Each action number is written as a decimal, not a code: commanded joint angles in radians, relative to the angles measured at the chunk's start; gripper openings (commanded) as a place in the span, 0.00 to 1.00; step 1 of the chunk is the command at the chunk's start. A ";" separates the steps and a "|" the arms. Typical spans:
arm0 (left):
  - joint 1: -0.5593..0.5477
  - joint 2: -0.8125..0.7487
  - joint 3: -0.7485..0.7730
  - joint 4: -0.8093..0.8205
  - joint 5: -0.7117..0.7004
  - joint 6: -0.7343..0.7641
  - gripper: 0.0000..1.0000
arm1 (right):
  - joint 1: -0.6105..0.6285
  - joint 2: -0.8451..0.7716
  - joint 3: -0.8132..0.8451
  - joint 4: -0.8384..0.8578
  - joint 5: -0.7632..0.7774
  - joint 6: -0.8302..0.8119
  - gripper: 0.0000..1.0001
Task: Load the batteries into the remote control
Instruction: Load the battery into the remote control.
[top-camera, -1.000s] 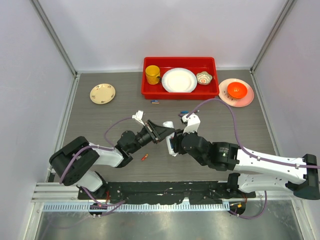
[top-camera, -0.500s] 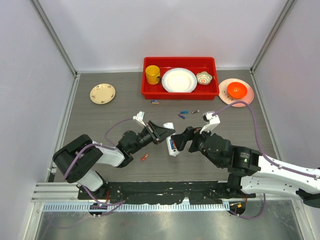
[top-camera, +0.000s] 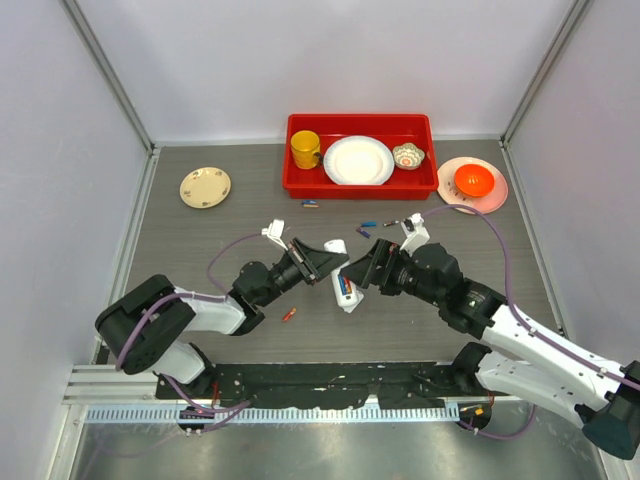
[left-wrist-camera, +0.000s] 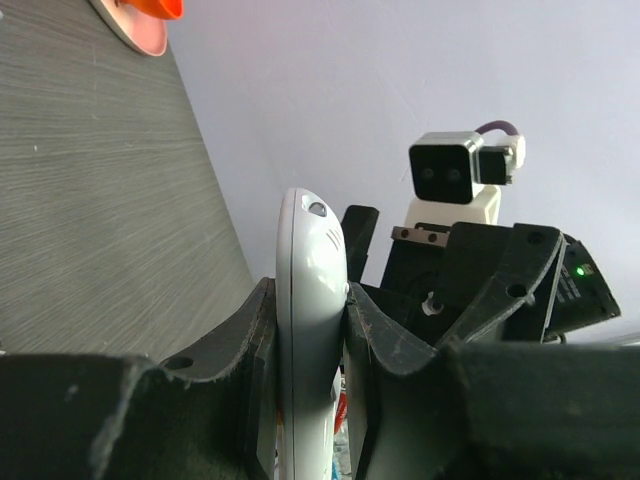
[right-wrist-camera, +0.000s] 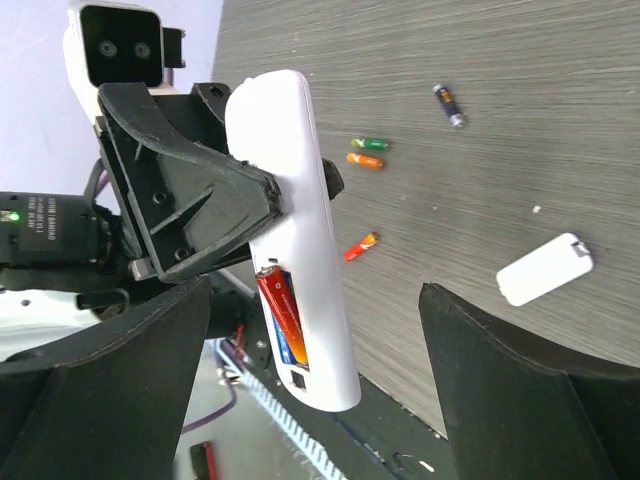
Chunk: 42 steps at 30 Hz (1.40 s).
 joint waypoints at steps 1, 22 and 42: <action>0.006 -0.034 0.028 0.270 -0.014 0.021 0.00 | -0.054 0.005 -0.018 0.183 -0.210 0.078 0.91; 0.004 -0.048 0.027 0.270 -0.010 0.024 0.00 | -0.156 0.074 -0.090 0.292 -0.345 0.149 0.74; 0.004 -0.056 0.031 0.270 -0.013 0.027 0.00 | -0.174 0.091 -0.145 0.360 -0.374 0.194 0.65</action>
